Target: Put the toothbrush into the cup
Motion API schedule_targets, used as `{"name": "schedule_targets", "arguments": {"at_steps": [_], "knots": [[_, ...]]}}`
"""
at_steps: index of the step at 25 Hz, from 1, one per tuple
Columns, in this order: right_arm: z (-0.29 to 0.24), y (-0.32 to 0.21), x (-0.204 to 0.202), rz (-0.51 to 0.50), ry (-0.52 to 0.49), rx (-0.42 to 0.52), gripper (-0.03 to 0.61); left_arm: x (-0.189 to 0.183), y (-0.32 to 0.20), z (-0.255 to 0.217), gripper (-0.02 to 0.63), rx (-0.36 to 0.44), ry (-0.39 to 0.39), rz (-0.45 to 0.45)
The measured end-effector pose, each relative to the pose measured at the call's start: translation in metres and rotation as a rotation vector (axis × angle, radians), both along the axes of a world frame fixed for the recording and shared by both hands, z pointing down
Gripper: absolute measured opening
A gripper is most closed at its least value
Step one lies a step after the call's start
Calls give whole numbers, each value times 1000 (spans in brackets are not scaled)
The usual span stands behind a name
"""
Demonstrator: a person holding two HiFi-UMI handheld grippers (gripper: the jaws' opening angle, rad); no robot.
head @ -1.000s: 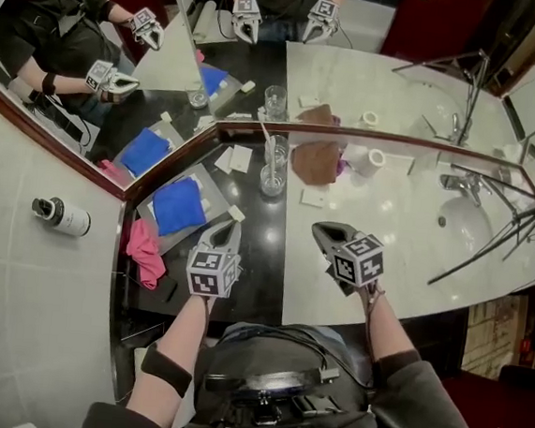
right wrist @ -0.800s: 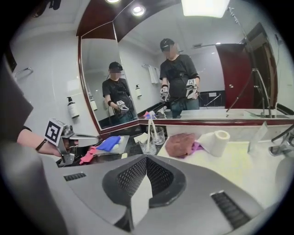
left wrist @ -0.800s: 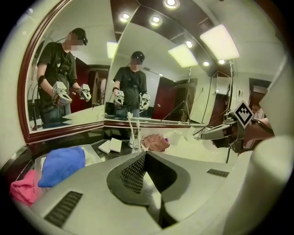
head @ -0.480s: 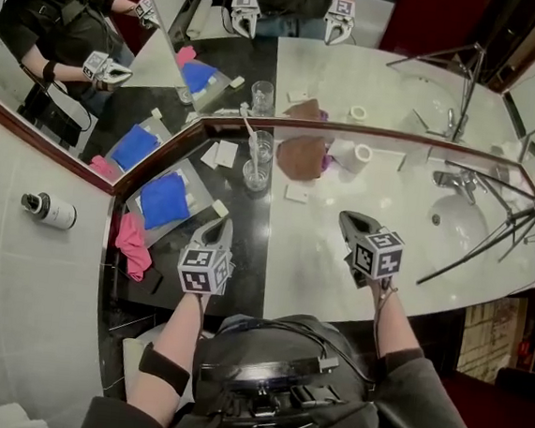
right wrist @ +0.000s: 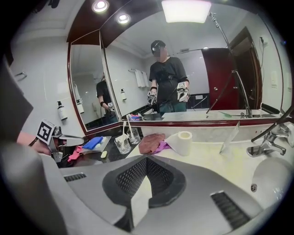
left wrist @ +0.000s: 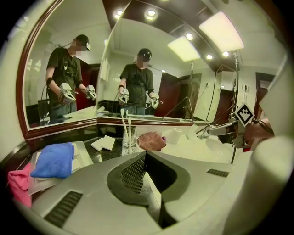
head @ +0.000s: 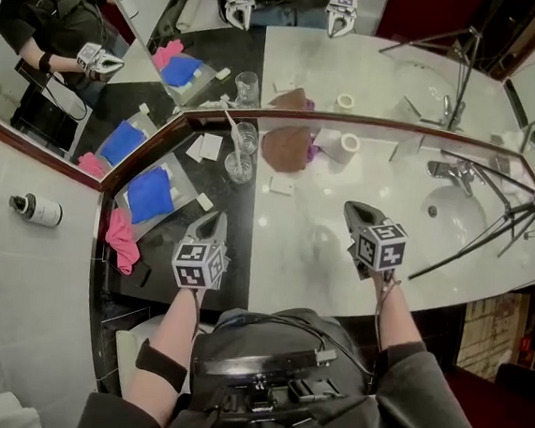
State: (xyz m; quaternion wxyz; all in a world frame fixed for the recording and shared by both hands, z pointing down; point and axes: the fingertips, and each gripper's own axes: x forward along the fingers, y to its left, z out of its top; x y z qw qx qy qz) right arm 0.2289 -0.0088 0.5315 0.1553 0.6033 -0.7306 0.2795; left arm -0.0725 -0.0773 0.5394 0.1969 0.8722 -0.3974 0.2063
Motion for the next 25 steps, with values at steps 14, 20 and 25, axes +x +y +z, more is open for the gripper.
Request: {"name": "schedule_targets", "arguments": {"at_steps": [14, 20, 25], "knots": [[10, 3, 7, 7, -10, 0, 14, 0, 5, 0, 0, -12, -19, -13], [10, 6, 8, 12, -12, 0, 14, 0, 7, 1, 0, -21, -12, -16], [11, 8, 9, 12, -14, -1, 14, 0, 11, 3, 0, -26, -18, -12]]}}
